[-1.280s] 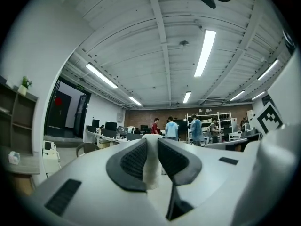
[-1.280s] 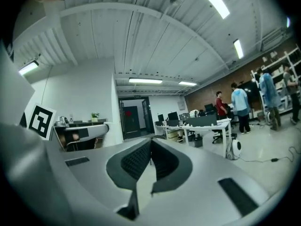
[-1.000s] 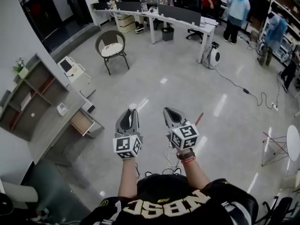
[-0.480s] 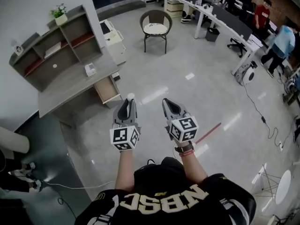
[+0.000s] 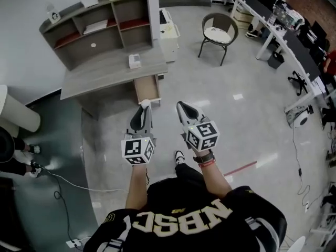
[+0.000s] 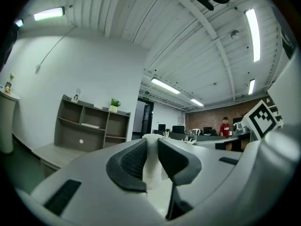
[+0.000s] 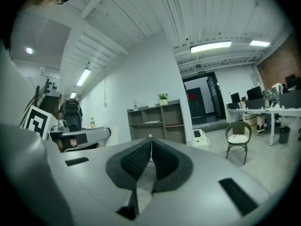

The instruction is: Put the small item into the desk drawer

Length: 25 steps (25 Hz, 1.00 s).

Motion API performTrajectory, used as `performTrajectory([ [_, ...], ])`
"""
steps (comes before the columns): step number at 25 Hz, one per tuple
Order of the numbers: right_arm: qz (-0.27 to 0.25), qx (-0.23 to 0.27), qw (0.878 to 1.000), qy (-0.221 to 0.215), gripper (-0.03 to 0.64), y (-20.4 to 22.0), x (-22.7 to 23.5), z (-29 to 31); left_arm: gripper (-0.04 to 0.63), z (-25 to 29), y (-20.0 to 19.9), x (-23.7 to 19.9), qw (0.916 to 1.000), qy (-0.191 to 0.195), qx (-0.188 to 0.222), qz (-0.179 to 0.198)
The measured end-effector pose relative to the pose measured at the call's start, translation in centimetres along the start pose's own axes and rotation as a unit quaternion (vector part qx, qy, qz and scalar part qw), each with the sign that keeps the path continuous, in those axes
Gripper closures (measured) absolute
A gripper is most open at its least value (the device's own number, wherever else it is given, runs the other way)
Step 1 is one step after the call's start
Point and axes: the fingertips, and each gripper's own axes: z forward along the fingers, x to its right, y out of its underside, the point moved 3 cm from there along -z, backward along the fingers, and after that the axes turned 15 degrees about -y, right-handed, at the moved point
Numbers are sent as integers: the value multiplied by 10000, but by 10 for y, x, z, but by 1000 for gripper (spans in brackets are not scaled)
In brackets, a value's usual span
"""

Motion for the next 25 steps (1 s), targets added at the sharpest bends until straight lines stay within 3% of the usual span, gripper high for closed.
performTrajectory([
  [14, -112, -26, 9926, -1208, 604, -27, 80, 109, 508, 108, 6, -20, 9943, -1035, 240, 129],
  [25, 250, -146, 9882, -1504, 604, -14, 125, 145, 508, 146, 34, -20, 9890, -1458, -152, 215],
])
